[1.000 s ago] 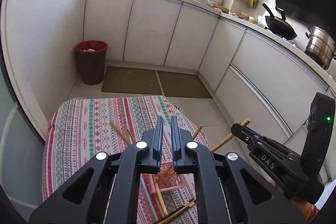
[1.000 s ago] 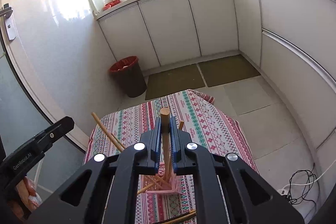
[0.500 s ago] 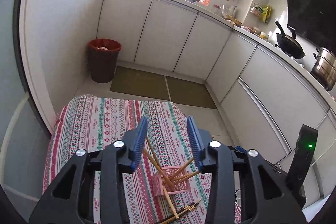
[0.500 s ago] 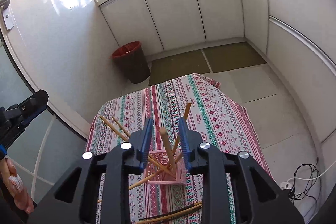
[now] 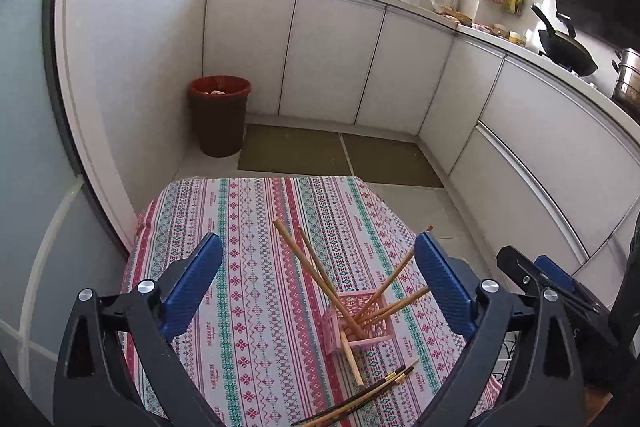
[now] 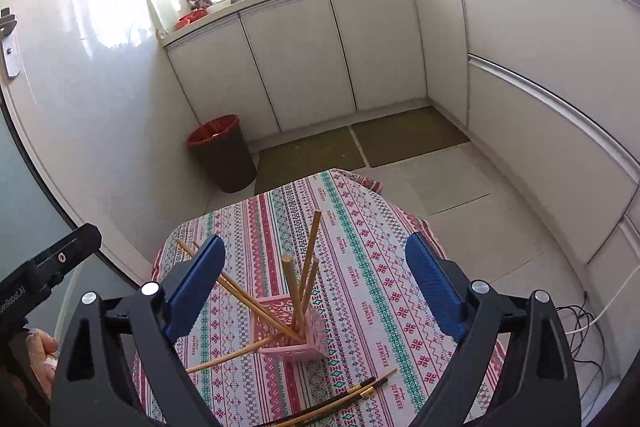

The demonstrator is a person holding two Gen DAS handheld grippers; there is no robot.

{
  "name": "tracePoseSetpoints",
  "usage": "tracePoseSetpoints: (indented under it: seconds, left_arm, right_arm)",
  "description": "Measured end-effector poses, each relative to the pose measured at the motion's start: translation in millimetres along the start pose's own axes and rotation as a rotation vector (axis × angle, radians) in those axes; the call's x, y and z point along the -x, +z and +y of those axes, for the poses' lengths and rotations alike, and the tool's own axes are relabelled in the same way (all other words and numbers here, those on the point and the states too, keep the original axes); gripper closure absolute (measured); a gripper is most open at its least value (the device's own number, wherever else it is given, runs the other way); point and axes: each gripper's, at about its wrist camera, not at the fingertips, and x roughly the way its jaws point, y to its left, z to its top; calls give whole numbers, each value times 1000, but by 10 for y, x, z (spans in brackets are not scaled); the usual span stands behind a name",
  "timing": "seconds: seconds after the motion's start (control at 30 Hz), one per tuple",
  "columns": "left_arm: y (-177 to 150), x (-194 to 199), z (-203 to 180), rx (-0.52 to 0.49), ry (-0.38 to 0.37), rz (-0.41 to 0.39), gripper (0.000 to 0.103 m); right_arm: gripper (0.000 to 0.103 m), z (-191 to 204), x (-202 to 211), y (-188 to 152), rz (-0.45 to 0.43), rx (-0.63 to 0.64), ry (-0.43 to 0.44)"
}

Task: Organize utensils
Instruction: 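Lower the left tool to the dark chopsticks and close on one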

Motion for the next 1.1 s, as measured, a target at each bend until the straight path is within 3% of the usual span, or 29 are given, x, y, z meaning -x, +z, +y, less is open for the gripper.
tracePoseSetpoints:
  seconds: [0.37, 0.77, 0.83, 0.9, 0.97, 1.03, 1.1]
  left_arm:
    - [-239, 114, -103, -58, 38, 13, 8]
    - [-402, 163, -286, -123, 28, 18, 7]
    - [-409, 161, -364, -130, -21, 13, 7]
    - [-415, 157, -503, -161, -127, 26, 7]
    - [-441, 79, -728, -201, -334, 120, 7]
    - [-539, -123, -1010, -269, -467, 258, 7]
    - [-676, -366, -1252, -311, -452, 345, 7]
  right_arm:
    - [12, 91, 282, -200, -31, 113, -193]
    - [11, -343, 384, -540, 44, 46, -253]
    - [8, -522, 363, -671, 67, 5, -254]
    - [8, -716, 316, -824, 91, -43, -249]
    - [8, -987, 223, -1036, 144, -102, -262]
    - [8, -1256, 132, -1255, 211, -169, -264]
    - [8, -1498, 53, -1433, 287, -241, -248]
